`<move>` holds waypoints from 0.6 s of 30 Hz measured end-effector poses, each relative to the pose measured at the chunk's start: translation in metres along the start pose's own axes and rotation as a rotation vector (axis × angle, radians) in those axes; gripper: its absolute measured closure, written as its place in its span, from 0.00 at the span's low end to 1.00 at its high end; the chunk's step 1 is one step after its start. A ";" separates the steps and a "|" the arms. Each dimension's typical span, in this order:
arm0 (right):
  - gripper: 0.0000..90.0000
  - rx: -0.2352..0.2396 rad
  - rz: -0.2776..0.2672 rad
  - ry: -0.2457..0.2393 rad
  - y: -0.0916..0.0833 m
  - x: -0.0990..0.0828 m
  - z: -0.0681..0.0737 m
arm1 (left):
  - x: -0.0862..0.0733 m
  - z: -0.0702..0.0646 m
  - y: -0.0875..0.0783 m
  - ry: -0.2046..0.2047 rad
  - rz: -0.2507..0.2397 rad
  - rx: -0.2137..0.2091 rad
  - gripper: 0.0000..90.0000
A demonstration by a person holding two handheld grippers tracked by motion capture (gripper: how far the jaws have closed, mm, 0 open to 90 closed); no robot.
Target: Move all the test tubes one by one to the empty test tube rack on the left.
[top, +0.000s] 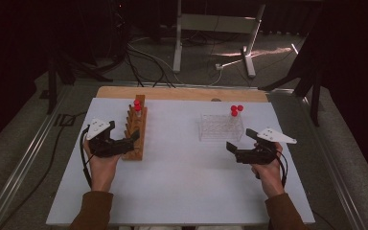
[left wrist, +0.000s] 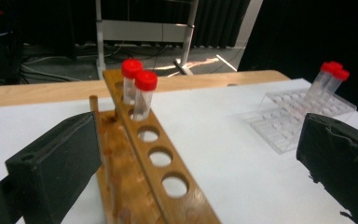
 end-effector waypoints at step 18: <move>0.00 -0.111 0.055 0.013 0.035 0.007 -0.025 | -0.015 0.012 -0.010 -0.032 -0.029 0.001 0.01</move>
Point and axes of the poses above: each handheld gripper's, and its own axes: y roughly forward along the jaws, x roughly out of its top, z roughly to its left, the point moved 4 cm from there along y, roughly forward along the jaws, and after that the axes turned 15 degrees about -y, right-handed, at the moved point
